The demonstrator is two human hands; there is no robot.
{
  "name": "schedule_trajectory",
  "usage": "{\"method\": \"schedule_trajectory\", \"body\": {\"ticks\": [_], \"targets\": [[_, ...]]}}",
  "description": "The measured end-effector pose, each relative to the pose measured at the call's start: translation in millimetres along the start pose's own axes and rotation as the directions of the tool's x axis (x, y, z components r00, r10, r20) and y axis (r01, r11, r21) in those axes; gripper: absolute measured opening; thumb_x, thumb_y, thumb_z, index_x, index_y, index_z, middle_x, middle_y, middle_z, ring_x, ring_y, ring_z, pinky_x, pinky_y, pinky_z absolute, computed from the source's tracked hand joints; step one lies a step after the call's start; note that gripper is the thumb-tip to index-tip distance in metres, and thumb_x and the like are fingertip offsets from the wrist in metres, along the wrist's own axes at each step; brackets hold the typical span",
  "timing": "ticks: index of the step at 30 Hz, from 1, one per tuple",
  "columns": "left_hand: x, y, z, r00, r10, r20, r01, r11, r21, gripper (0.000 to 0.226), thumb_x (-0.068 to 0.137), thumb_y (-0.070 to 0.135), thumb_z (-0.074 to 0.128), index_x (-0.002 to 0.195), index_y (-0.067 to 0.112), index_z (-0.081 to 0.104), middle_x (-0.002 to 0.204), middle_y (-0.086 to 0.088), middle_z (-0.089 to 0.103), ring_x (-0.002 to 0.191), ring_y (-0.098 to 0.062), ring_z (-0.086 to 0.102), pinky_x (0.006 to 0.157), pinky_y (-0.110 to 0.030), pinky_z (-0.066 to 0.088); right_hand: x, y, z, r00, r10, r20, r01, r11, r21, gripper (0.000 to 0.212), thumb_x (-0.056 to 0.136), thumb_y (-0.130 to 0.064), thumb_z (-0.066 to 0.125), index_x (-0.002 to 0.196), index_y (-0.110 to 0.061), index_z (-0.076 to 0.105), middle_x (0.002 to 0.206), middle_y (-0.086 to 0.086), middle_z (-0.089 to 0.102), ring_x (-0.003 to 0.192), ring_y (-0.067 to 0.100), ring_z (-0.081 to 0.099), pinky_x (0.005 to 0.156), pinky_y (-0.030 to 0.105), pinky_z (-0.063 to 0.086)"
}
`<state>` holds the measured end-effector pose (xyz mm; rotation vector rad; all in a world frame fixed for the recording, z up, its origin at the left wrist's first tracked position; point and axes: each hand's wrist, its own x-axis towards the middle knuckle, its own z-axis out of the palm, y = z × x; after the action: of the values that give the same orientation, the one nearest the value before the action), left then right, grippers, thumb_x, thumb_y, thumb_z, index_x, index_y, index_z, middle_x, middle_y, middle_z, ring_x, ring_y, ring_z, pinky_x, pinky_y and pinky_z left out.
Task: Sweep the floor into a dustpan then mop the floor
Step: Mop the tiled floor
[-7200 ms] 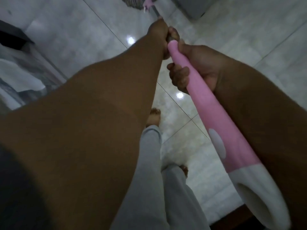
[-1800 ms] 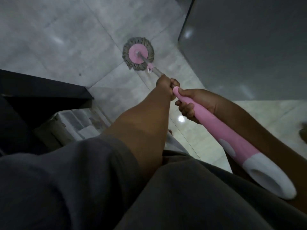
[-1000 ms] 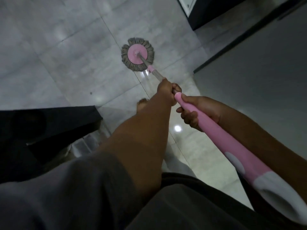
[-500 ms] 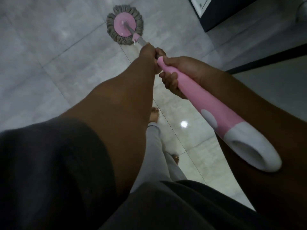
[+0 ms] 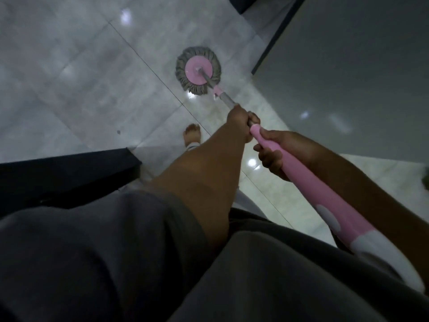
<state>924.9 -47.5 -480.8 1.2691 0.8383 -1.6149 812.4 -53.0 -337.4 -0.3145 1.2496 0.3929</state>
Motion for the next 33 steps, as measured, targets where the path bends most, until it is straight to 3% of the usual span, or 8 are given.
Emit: {"method": "schedule_trajectory", "body": {"ticks": [5,11,18,21,24,26,28,33], "targets": [[-8,-51,-9,0.999,-0.04,-0.015,0.041,0.998,0.051,0.046,0.105,0.041,0.036,0.068,0.015,0.038,0.046,0.004,0.036,0.026,-0.007,0.032,0.033,-0.008,0.024,-8,48,-22,1.0,0.026,0.003,-0.026,0.998,0.054,0.039,0.095,-0.044,0.055,0.086,-0.007,0.054,0.056,-0.003,0.045,0.035,0.004,0.04,0.032,0.016,0.036],[-3,-15,-2,1.0,0.008,0.001,-0.008,1.0,0.014,0.04,0.105,0.039,0.037,0.074,0.014,0.04,0.047,0.003,0.035,0.027,-0.007,0.034,0.036,-0.007,0.029,1,9,-6,0.999,0.018,-0.046,-0.021,0.997,-0.07,0.043,0.095,-0.048,0.053,0.085,-0.006,0.053,0.059,-0.001,0.04,0.034,0.005,0.038,0.032,0.016,0.035],[20,133,7,0.995,0.094,0.023,-0.093,0.994,-0.064,0.042,0.107,0.04,0.034,0.077,0.01,0.041,0.045,0.001,0.039,0.026,-0.008,0.036,0.034,-0.009,0.03,46,-115,68,0.999,0.023,-0.027,-0.027,0.983,-0.181,0.045,0.094,-0.052,0.053,0.085,-0.007,0.054,0.064,-0.002,0.042,0.036,0.004,0.039,0.036,0.015,0.037],[31,220,13,0.991,0.134,0.012,-0.132,0.987,-0.096,0.038,0.107,0.04,0.034,0.081,0.012,0.039,0.058,0.001,0.035,0.028,-0.008,0.035,0.032,-0.01,0.03,73,-185,110,1.0,0.014,0.0,-0.014,0.99,-0.143,0.043,0.094,-0.05,0.054,0.086,-0.007,0.055,0.063,-0.004,0.043,0.036,0.003,0.04,0.035,0.013,0.038],[42,298,18,0.987,0.161,-0.009,-0.161,0.984,-0.075,0.04,0.107,0.038,0.03,0.078,0.013,0.038,0.053,0.001,0.035,0.028,-0.009,0.034,0.033,-0.01,0.029,99,-242,149,0.999,-0.008,0.044,0.012,0.996,-0.089,0.038,0.096,-0.044,0.053,0.085,-0.007,0.053,0.061,-0.006,0.044,0.036,0.003,0.041,0.035,0.013,0.038],[50,339,20,0.985,0.173,-0.007,-0.173,0.983,-0.059,0.045,0.107,0.04,0.026,0.073,0.013,0.037,0.053,0.001,0.035,0.03,-0.009,0.034,0.032,-0.011,0.028,118,-266,171,0.997,-0.063,0.038,0.063,0.998,0.003,0.034,0.105,-0.029,0.039,0.079,-0.01,0.048,0.051,-0.008,0.044,0.029,0.005,0.041,0.033,0.009,0.034],[54,367,20,0.983,0.183,0.007,-0.182,0.981,-0.066,0.047,0.107,0.041,0.025,0.073,0.012,0.037,0.052,0.001,0.036,0.034,-0.01,0.035,0.032,-0.012,0.029,132,-289,185,0.996,-0.07,0.054,0.071,0.997,-0.003,0.039,0.107,-0.03,0.033,0.074,-0.012,0.045,0.048,-0.008,0.041,0.028,0.007,0.04,0.031,0.012,0.033],[59,380,20,0.984,0.172,0.035,-0.163,0.969,-0.188,0.042,0.106,0.041,0.032,0.078,0.01,0.04,0.05,0.002,0.039,0.045,-0.009,0.04,0.033,-0.012,0.033,130,-307,187,0.99,-0.005,0.141,0.01,0.999,-0.038,0.044,0.097,-0.047,0.049,0.076,-0.009,0.052,0.057,-0.005,0.042,0.035,0.005,0.043,0.034,0.017,0.041]]}}
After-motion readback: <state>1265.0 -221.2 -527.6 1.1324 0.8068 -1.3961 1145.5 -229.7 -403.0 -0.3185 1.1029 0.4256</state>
